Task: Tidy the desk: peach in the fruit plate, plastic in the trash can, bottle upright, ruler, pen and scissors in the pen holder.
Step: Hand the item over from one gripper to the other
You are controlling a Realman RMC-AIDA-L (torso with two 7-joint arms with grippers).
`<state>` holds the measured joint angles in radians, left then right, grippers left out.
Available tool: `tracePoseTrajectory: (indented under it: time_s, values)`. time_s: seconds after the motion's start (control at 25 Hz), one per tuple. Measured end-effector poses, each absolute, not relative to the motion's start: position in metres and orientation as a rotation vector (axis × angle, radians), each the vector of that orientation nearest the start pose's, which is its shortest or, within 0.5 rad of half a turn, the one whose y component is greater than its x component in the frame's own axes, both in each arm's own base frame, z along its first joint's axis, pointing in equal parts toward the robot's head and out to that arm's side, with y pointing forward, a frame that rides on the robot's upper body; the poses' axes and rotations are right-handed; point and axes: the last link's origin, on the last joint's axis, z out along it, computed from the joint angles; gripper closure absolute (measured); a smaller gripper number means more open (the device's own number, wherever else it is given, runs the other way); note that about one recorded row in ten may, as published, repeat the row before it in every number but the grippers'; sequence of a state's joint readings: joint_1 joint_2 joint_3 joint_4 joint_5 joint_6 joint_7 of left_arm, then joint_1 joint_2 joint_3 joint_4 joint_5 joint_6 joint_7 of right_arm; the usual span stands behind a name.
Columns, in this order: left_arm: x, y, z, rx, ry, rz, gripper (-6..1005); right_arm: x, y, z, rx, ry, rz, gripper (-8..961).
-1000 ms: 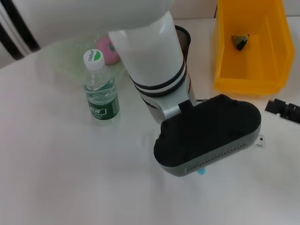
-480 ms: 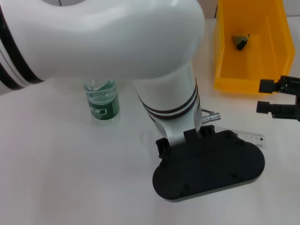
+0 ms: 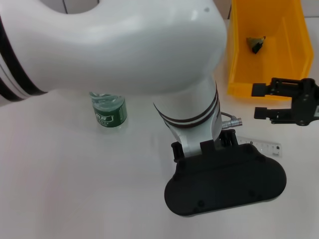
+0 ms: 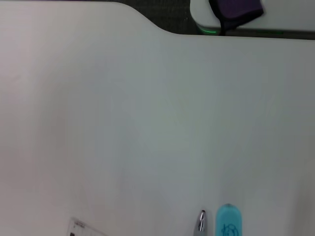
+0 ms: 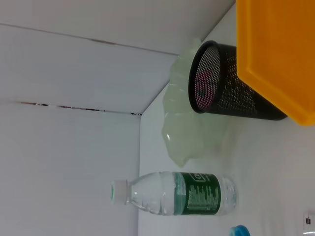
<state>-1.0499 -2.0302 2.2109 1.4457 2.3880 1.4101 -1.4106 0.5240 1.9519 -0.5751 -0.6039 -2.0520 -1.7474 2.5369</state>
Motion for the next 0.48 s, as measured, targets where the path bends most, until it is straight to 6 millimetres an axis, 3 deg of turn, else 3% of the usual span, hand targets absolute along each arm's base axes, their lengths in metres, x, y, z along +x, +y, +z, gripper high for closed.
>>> tracePoseTrajectory:
  time_s: [0.24,0.48]
  values:
    - [-0.025,0.279,-0.117,-2.341,2.265,0.839,779,0.270,0.329,0.025,-2.208,2.232,0.777,150]
    - [-0.025,0.280,-0.116,-2.321,2.269,0.852,774,0.260,0.335,0.013,-2.225,2.221,0.765,158]
